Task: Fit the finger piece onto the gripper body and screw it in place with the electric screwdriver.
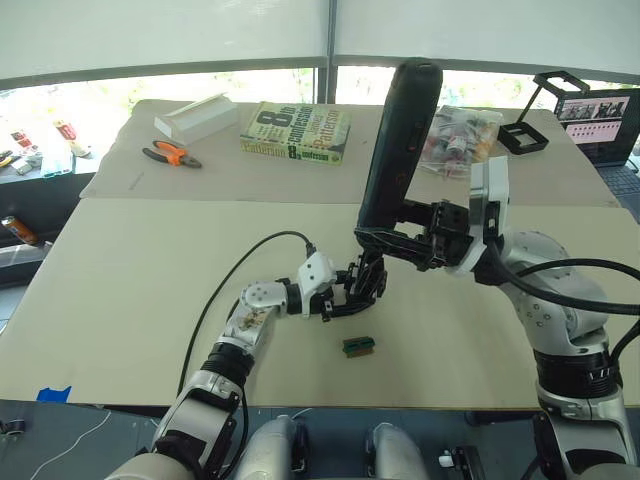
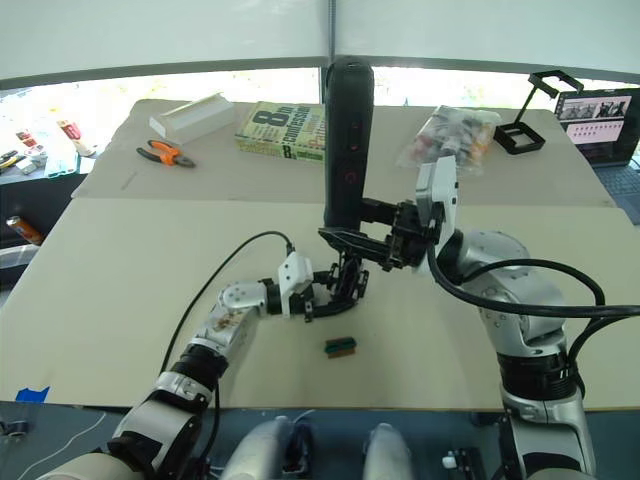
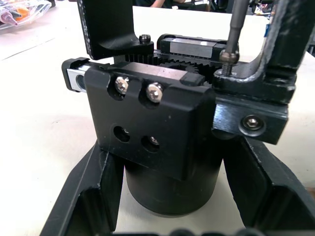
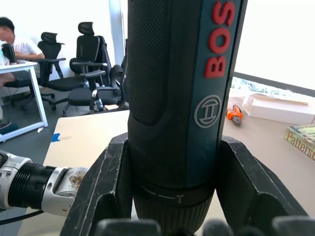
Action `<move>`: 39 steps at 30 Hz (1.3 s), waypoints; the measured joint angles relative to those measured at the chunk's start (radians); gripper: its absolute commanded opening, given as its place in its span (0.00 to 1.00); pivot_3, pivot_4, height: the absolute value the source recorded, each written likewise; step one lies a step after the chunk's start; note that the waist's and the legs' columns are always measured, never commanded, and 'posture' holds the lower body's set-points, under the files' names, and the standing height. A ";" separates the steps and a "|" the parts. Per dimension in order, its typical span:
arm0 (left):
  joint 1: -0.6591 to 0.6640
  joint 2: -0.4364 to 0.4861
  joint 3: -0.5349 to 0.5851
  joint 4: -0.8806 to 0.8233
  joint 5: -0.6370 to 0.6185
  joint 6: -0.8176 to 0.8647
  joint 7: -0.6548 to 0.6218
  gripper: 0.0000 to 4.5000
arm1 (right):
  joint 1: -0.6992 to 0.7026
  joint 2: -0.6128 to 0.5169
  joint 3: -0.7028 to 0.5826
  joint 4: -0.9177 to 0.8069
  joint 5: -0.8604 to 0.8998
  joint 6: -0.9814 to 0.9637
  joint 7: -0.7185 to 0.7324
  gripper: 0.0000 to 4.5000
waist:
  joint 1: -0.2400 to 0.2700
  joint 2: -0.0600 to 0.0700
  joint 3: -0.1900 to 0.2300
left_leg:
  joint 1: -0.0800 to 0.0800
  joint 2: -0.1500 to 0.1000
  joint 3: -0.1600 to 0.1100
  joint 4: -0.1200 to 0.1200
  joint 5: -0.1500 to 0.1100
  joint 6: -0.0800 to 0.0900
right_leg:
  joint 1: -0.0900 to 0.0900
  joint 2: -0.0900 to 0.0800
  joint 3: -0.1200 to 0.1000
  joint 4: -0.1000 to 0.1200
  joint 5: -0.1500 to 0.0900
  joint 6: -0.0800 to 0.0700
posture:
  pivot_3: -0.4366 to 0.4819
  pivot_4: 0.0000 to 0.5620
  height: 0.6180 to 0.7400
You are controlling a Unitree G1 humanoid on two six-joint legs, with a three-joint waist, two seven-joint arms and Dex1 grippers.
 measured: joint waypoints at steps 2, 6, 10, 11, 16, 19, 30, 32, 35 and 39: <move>0.002 0.002 0.001 0.000 0.000 -0.001 0.000 0.54 | 0.003 0.004 0.003 -0.002 -0.002 0.000 -0.009 0.43 | -0.001 -0.001 -0.001 | 0.000 0.000 0.000 0.000 0.000 0.000 | 0.000 0.000 0.000 0.000 0.000 0.000 | 0.48 0.27 1.00; 0.005 0.006 0.002 0.000 0.000 -0.003 0.000 0.54 | 0.011 0.021 0.005 -0.007 -0.010 -0.002 -0.023 0.43 | -0.001 -0.002 -0.002 | 0.001 0.001 0.000 0.000 0.000 0.000 | 0.000 0.000 0.000 0.000 0.000 0.000 | 0.48 0.27 1.00; 0.007 0.007 0.003 0.000 0.000 -0.003 0.000 0.54 | 0.020 0.022 0.007 -0.008 -0.015 -0.005 -0.031 0.43 | -0.001 -0.003 -0.003 | 0.001 0.001 0.000 0.000 0.000 0.000 | 0.001 0.000 0.000 -0.001 0.000 0.000 | 0.48 0.27 1.00; 0.007 0.007 0.003 0.000 0.000 -0.004 0.000 0.54 | 0.021 0.022 0.009 -0.011 -0.018 -0.006 -0.031 0.43 | -0.002 -0.003 -0.003 | 0.002 0.001 0.000 0.000 0.000 0.000 | 0.001 0.000 0.000 -0.001 0.000 0.000 | 0.48 0.27 1.00; 0.008 0.008 0.004 0.000 0.000 -0.003 0.000 0.54 | 0.022 0.023 0.016 -0.014 -0.020 -0.005 -0.049 0.43 | -0.002 -0.003 -0.004 | 0.002 0.001 0.000 0.000 0.000 0.000 | 0.001 0.000 0.000 -0.001 0.000 0.000 | 0.48 0.27 1.00; 0.008 0.008 0.005 0.000 -0.001 -0.001 0.000 0.54 | 0.026 0.033 0.020 -0.014 -0.020 -0.005 -0.059 0.43 | -0.003 -0.003 -0.004 | 0.002 0.001 0.000 0.000 0.000 0.000 | 0.001 0.000 0.000 -0.001 0.000 0.000 | 0.48 0.27 1.00; 0.009 0.009 0.005 0.000 -0.001 0.000 0.000 0.54 | 0.035 0.035 0.025 -0.017 -0.023 -0.005 -0.078 0.43 | -0.003 -0.004 -0.005 | 0.002 0.001 0.000 0.000 0.000 0.000 | 0.001 0.000 0.000 -0.001 0.000 0.000 | 0.48 0.27 1.00; 0.009 0.009 0.005 0.000 -0.001 0.000 0.000 0.54 | 0.033 0.033 0.024 -0.018 -0.023 -0.005 -0.077 0.43 | -0.003 -0.004 -0.005 | 0.002 0.001 0.000 0.000 0.000 0.000 | 0.001 0.000 0.000 -0.001 0.000 0.000 | 0.48 0.27 1.00; 0.009 0.008 0.005 0.002 -0.001 -0.001 0.000 0.54 | 0.028 0.031 0.024 -0.019 -0.022 -0.004 -0.076 0.43 | -0.003 -0.004 -0.005 | 0.002 0.001 0.000 0.000 0.000 0.000 | 0.001 0.000 0.000 -0.001 0.000 0.000 | 0.48 0.27 1.00; 0.008 0.007 0.005 0.003 -0.001 -0.003 0.000 0.54 | 0.026 0.026 0.024 -0.020 -0.022 0.001 -0.075 0.43 | -0.002 -0.004 -0.005 | 0.002 0.001 0.000 0.000 0.000 0.000 | 0.001 0.000 0.000 -0.001 0.000 0.000 | 0.48 0.27 1.00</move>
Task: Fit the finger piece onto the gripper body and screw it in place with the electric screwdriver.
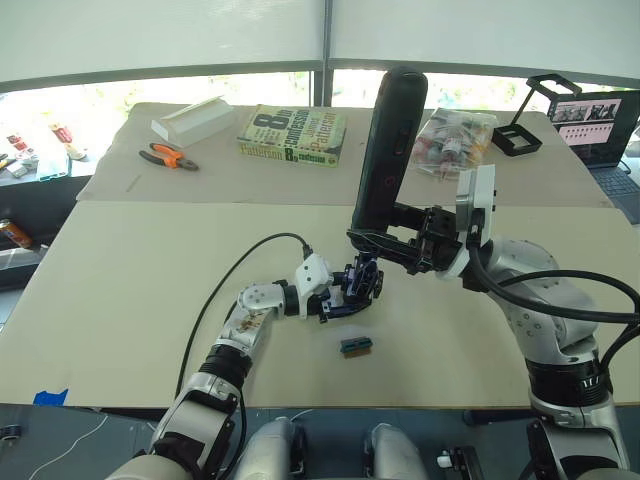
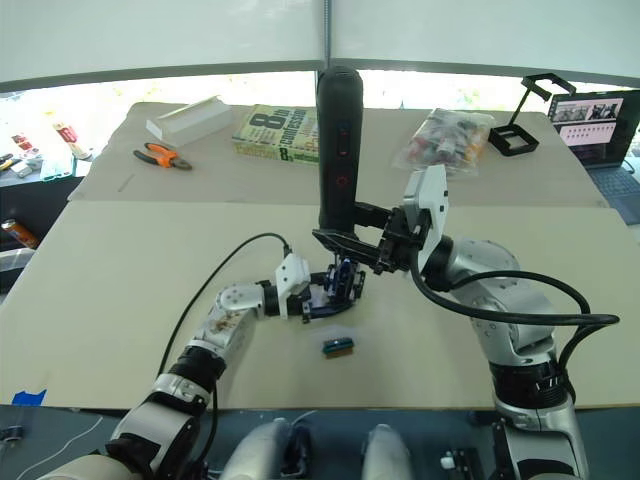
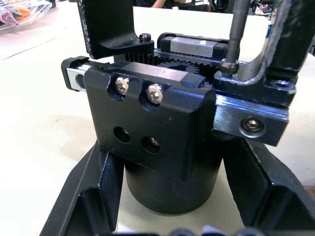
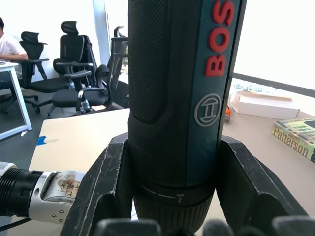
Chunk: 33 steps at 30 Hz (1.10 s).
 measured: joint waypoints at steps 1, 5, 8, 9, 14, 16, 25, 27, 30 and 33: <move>0.000 0.000 0.000 0.000 0.000 0.000 0.000 0.54 | 0.000 -0.002 0.000 -0.001 0.000 0.001 0.001 0.43 | 0.000 0.000 0.000 | 0.000 0.000 0.000 0.000 0.000 0.000 | 0.000 0.000 0.000 0.000 0.000 0.000 | 0.48 0.27 1.00; 0.000 0.000 0.000 0.000 -0.001 0.000 0.000 0.54 | -0.003 -0.003 0.000 -0.008 0.002 0.001 0.017 0.43 | 0.000 0.000 0.000 | 0.000 0.000 0.000 0.000 0.000 0.000 | 0.000 0.000 0.000 0.000 0.000 0.000 | 0.48 0.27 1.00; 0.000 0.000 0.000 0.000 -0.002 0.001 -0.001 0.54 | -0.018 -0.011 -0.004 -0.008 0.003 0.001 0.030 0.43 | 0.000 0.000 0.000 | 0.000 0.000 0.000 0.000 0.000 0.000 | 0.000 0.000 0.000 0.000 0.000 0.000 | 0.48 0.27 1.00; -0.001 0.000 0.000 0.000 -0.002 0.001 -0.001 0.54 | -0.028 -0.009 -0.004 -0.007 0.005 0.002 0.031 0.43 | 0.000 0.000 0.000 | 0.000 0.000 0.000 0.000 0.000 0.000 | -0.001 0.000 0.000 0.000 0.000 0.000 | 0.48 0.27 1.00; -0.001 0.001 -0.001 0.002 -0.004 0.001 -0.009 0.54 | -0.058 -0.009 -0.010 0.007 0.027 0.038 0.041 0.43 | 0.000 0.000 0.001 | -0.003 0.000 0.000 0.000 0.000 0.000 | -0.002 0.000 0.000 0.000 0.000 0.000 | 0.48 0.27 1.00; -0.002 0.001 -0.002 0.003 -0.004 -0.002 -0.011 0.54 | -0.060 -0.004 -0.029 0.013 0.062 0.045 0.048 0.43 | 0.001 0.000 0.003 | -0.004 -0.001 0.000 0.000 0.000 0.000 | -0.003 0.000 -0.001 0.001 0.000 0.000 | 0.48 0.27 1.00; -0.009 -0.004 -0.003 0.017 -0.005 0.002 -0.001 0.54 | -0.133 0.007 -0.125 -0.054 0.170 0.011 0.098 0.43 | 0.002 -0.001 0.003 | -0.002 -0.001 -0.001 0.001 -0.001 0.001 | -0.001 -0.001 -0.001 0.000 0.000 0.000 | 0.48 0.27 1.00; -0.010 -0.004 -0.001 0.017 -0.009 0.009 -0.004 0.76 | -0.133 0.002 -0.133 -0.046 0.170 0.010 0.100 0.43 | 0.002 -0.001 0.003 | -0.002 -0.001 -0.001 0.000 0.000 0.001 | -0.001 -0.001 -0.001 0.000 0.000 0.000 | 0.48 0.27 1.00; -0.012 -0.003 0.000 0.015 -0.010 0.025 -0.008 0.99 | -0.133 -0.008 -0.144 -0.046 0.172 0.010 0.106 0.43 | 0.003 -0.001 0.003 | -0.002 -0.001 -0.001 0.000 0.000 0.001 | -0.001 -0.001 -0.002 0.000 0.000 0.000 | 0.48 0.27 1.00; 0.002 0.006 0.000 -0.011 -0.015 0.034 -0.012 0.99 | -0.128 -0.039 -0.172 -0.059 0.203 0.013 0.105 0.43 | 0.002 -0.001 0.003 | -0.002 -0.001 -0.001 0.000 0.000 0.001 | -0.001 -0.001 -0.001 0.000 0.000 0.000 | 0.48 0.27 1.00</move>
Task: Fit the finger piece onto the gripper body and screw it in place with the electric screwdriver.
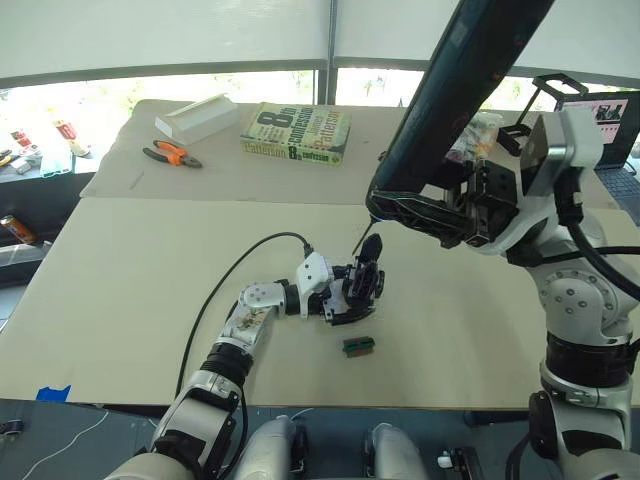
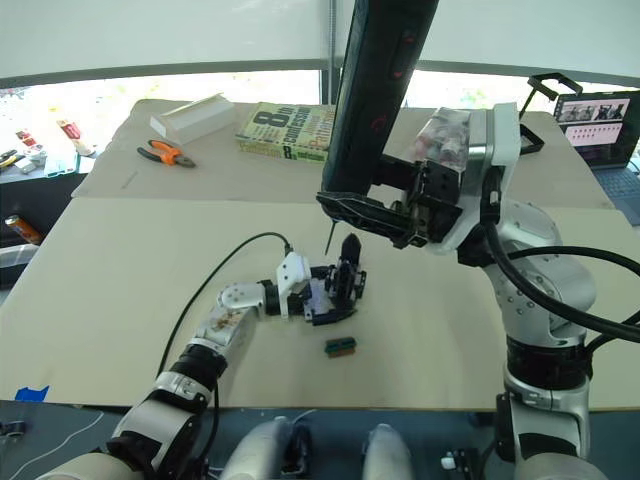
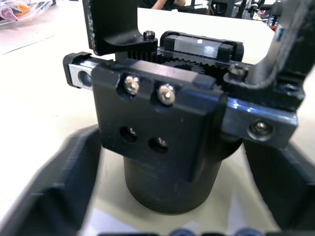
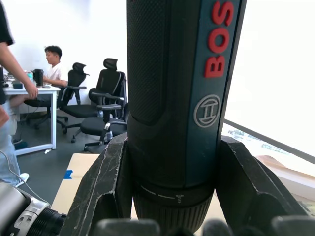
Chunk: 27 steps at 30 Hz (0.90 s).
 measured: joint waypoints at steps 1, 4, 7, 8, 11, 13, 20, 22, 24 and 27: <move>0.013 0.012 0.003 -0.018 -0.004 0.003 -0.002 0.99 | 0.001 -0.017 -0.016 -0.010 0.012 0.001 -0.001 0.43 | 0.000 0.000 0.000 | 0.000 0.000 0.000 0.000 0.000 0.000 | 0.000 0.000 0.000 0.000 0.000 0.000 | 0.48 0.27 1.00; 0.046 0.068 0.013 -0.078 -0.007 0.015 -0.014 0.99 | 0.017 -0.079 -0.078 -0.044 0.070 0.025 -0.009 0.43 | -0.007 0.000 0.000 | 0.000 0.001 0.000 -0.001 0.000 0.000 | 0.000 0.000 0.000 0.000 0.000 0.000 | 0.48 0.27 1.00; 0.075 0.124 0.043 -0.109 -0.025 0.016 -0.024 0.99 | 0.047 -0.117 -0.117 -0.064 0.102 0.033 -0.018 0.43 | -0.013 0.000 0.000 | 0.001 0.002 0.000 -0.001 0.000 -0.001 | 0.000 0.000 0.001 0.000 0.000 0.000 | 0.48 0.27 1.00; 0.085 0.139 0.048 -0.124 -0.033 0.020 -0.033 0.99 | 0.060 -0.130 -0.127 -0.068 0.115 0.036 -0.020 0.43 | -0.012 0.000 0.000 | 0.001 0.002 0.000 -0.001 0.000 -0.001 | 0.000 0.000 0.000 -0.001 0.000 0.000 | 0.48 0.27 1.00; 0.189 0.275 0.127 -0.212 -0.139 0.037 -0.147 0.99 | 0.241 -0.240 -0.265 -0.098 0.121 0.049 0.018 0.43 | -0.011 -0.001 0.001 | 0.000 0.003 0.000 -0.002 0.000 -0.001 | 0.000 0.000 0.000 -0.001 0.000 0.000 | 0.48 0.27 1.00; 0.233 0.353 0.192 -0.250 -0.194 0.038 -0.204 0.99 | 0.349 -0.262 -0.351 -0.083 0.119 0.056 0.035 0.43 | -0.006 0.000 0.001 | 0.000 0.002 0.000 -0.002 0.000 0.000 | 0.000 -0.002 0.000 -0.002 0.000 0.000 | 0.48 0.27 1.00; 0.387 0.523 0.268 -0.332 -0.269 -0.027 -0.396 0.99 | 0.669 -0.259 -0.558 -0.067 0.054 0.003 0.137 0.43 | 0.002 0.001 0.001 | 0.001 0.000 0.000 -0.002 -0.002 0.001 | 0.000 -0.006 0.000 -0.003 0.000 0.001 | 0.48 0.27 1.00; 0.406 0.557 0.295 -0.291 -0.284 -0.024 -0.429 0.99 | 0.723 -0.239 -0.586 -0.036 0.015 -0.028 0.163 0.43 | 0.001 0.002 0.002 | 0.001 0.000 0.000 -0.002 -0.001 0.001 | 0.000 -0.005 0.000 -0.003 0.000 0.001 | 0.48 0.27 1.00; 0.403 0.576 0.334 -0.250 -0.305 -0.023 -0.436 0.99 | 0.751 -0.229 -0.598 -0.017 -0.010 -0.060 0.176 0.43 | 0.002 0.002 0.002 | 0.001 0.000 0.000 -0.002 -0.001 0.001 | 0.000 -0.005 0.000 -0.002 0.000 0.001 | 0.48 0.27 1.00; 0.405 0.588 0.357 -0.235 -0.319 -0.023 -0.455 0.99 | 0.758 -0.215 -0.598 -0.028 -0.014 -0.074 0.175 0.43 | 0.001 0.003 0.002 | 0.002 0.000 0.000 -0.002 -0.001 0.001 | 0.000 -0.005 0.001 -0.002 0.000 0.001 | 0.48 0.27 1.00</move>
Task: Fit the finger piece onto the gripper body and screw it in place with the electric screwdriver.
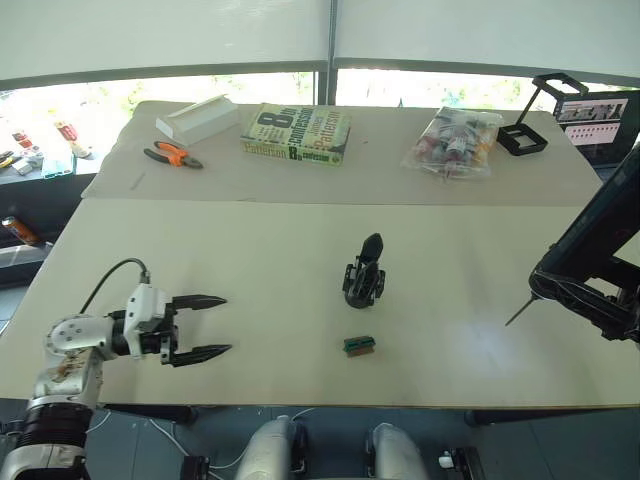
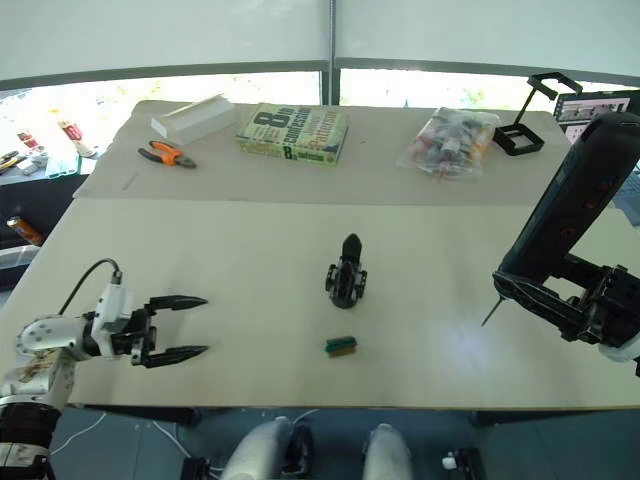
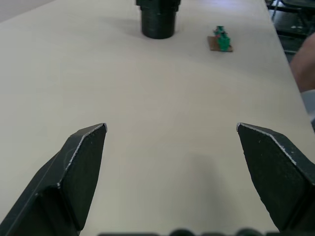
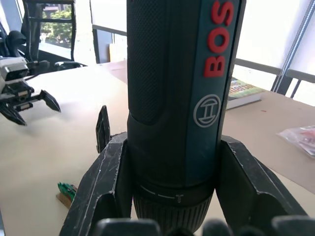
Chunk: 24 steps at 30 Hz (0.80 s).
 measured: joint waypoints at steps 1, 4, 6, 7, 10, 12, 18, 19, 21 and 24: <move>0.002 -0.004 -0.001 -0.011 -0.001 0.001 -0.004 0.99 | -0.002 0.002 0.004 -0.012 0.001 0.000 -0.007 0.43 | 0.000 0.000 0.000 | 0.000 0.000 0.000 0.000 0.000 0.000 | 0.000 0.000 0.000 0.000 0.000 0.000 | 0.48 0.27 1.00; 0.015 -0.044 -0.044 -0.125 -0.004 0.021 -0.004 0.99 | -0.056 0.002 0.065 -0.098 0.052 0.016 -0.059 0.43 | 0.000 0.001 0.000 | 0.000 0.000 0.000 0.000 0.000 0.000 | 0.000 -0.001 0.000 0.000 0.000 0.000 | 0.48 0.27 1.00; 0.023 -0.061 -0.084 -0.191 0.003 0.037 0.007 0.99 | -0.093 0.002 0.116 -0.145 0.084 0.021 -0.091 0.43 | 0.000 0.001 0.000 | 0.000 0.000 0.000 0.000 0.000 0.000 | 0.000 -0.001 0.000 0.000 0.000 0.000 | 0.48 0.27 1.00; 0.025 -0.075 -0.108 -0.229 0.008 0.047 0.023 0.99 | -0.115 0.002 0.148 -0.167 0.099 0.025 -0.112 0.43 | 0.000 0.000 0.000 | 0.000 0.000 0.000 0.000 0.000 0.000 | 0.000 -0.001 0.000 0.000 0.000 0.000 | 0.48 0.27 1.00; 0.024 -0.120 -0.169 -0.316 0.035 0.091 0.091 0.99 | -0.166 0.014 0.249 -0.213 0.124 0.042 -0.161 0.43 | 0.003 0.000 0.000 | 0.000 0.000 0.000 0.000 0.000 0.000 | 0.000 -0.001 0.000 -0.001 0.000 0.000 | 0.48 0.27 1.00; 0.016 -0.154 -0.208 -0.354 0.065 0.126 0.151 0.99 | -0.201 0.034 0.324 -0.231 0.134 0.055 -0.195 0.43 | 0.003 0.000 0.000 | 0.000 -0.001 0.000 0.000 0.000 0.000 | 0.001 -0.001 0.000 -0.001 0.000 0.000 | 0.48 0.27 1.00; -0.004 -0.251 -0.364 -0.405 0.182 0.161 0.275 0.99 | -0.262 0.118 0.544 -0.248 0.084 0.059 -0.235 0.43 | 0.003 0.000 0.000 | -0.001 -0.001 0.000 0.001 0.000 0.000 | 0.000 0.001 -0.001 0.000 0.000 0.000 | 0.48 0.27 1.00; -0.008 -0.266 -0.380 -0.398 0.204 0.156 0.292 0.99 | -0.261 0.132 0.573 -0.242 0.053 0.044 -0.226 0.43 | 0.003 0.000 0.000 | -0.001 -0.001 0.000 0.001 0.000 0.000 | 0.000 0.001 -0.001 0.000 0.000 0.000 | 0.48 0.27 1.00; -0.034 -0.306 -0.416 -0.371 0.241 0.159 0.330 0.99 | -0.261 0.163 0.642 -0.221 -0.017 0.003 -0.194 0.43 | 0.006 0.000 0.000 | -0.001 -0.001 0.000 0.001 0.000 0.000 | 0.000 0.002 -0.001 0.000 0.000 0.000 | 0.48 0.27 1.00; -0.063 -0.337 -0.452 -0.341 0.279 0.166 0.364 0.99 | -0.265 0.196 0.699 -0.197 -0.079 -0.040 -0.166 0.43 | 0.005 0.000 0.000 | -0.001 -0.001 0.000 0.002 0.000 0.000 | 0.000 0.002 -0.001 0.001 0.000 0.000 | 0.48 0.27 1.00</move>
